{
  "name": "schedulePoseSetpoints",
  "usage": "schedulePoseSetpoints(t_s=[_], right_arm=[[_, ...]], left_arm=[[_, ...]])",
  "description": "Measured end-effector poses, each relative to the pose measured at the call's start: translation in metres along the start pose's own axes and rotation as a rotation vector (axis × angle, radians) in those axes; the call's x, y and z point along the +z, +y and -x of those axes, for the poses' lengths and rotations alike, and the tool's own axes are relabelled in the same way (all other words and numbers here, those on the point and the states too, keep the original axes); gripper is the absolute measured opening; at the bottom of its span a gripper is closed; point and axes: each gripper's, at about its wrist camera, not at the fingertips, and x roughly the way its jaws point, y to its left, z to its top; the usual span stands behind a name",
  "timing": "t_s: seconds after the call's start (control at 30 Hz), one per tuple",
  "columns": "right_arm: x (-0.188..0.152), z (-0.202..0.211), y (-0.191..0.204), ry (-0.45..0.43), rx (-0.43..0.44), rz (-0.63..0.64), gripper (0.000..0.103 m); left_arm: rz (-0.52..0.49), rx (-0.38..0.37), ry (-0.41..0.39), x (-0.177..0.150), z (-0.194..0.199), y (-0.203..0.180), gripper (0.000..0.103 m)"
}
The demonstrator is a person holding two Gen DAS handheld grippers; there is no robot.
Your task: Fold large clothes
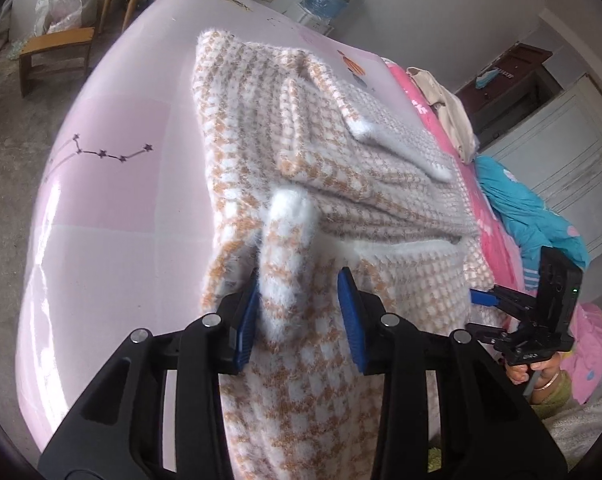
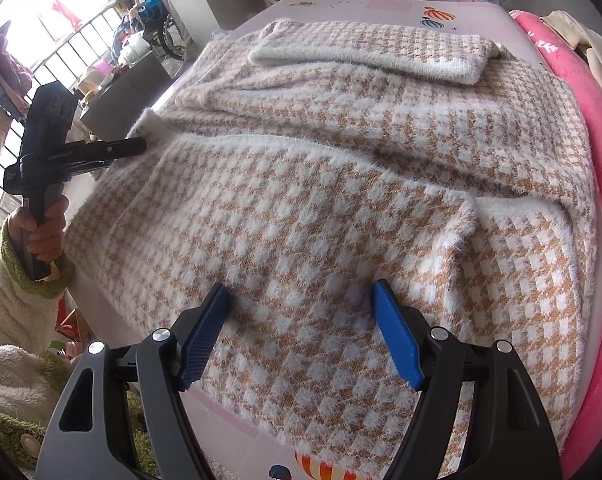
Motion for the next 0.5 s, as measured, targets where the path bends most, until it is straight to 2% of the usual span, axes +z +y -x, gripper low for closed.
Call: schedulePoseSetpoints(t_s=[0.07,0.1,0.13,0.2,0.23,0.33,0.5], right_arm=[[0.000,0.000,0.000,-0.001,0.000,0.004,0.072],[0.000,0.000,-0.001,-0.003,0.004,0.005,0.072],[-0.001,0.000,-0.002,-0.004,0.009,0.004,0.072],[0.000,0.001,-0.002,-0.004,0.014,0.003,0.073],[0.000,0.000,-0.003,-0.005,0.015,0.004,0.073],[0.000,0.001,-0.003,-0.008,0.019,0.007,0.073],[-0.004,0.004,-0.005,-0.028,0.023,-0.007,0.073]], left_arm=[[-0.010,-0.108,0.010,-0.006,0.004,-0.002,0.035],[-0.014,-0.129,0.019,-0.010,0.005,-0.002,0.035],[-0.015,-0.106,0.031,-0.012,0.004,-0.002,0.035],[-0.015,0.000,0.051,-0.013,-0.001,-0.001,0.031],[-0.010,0.019,0.050,-0.012,-0.001,-0.001,0.027],[-0.008,0.105,0.038,-0.010,-0.002,-0.010,0.027],[-0.123,0.374,0.010,-0.021,-0.017,-0.048,0.027]])
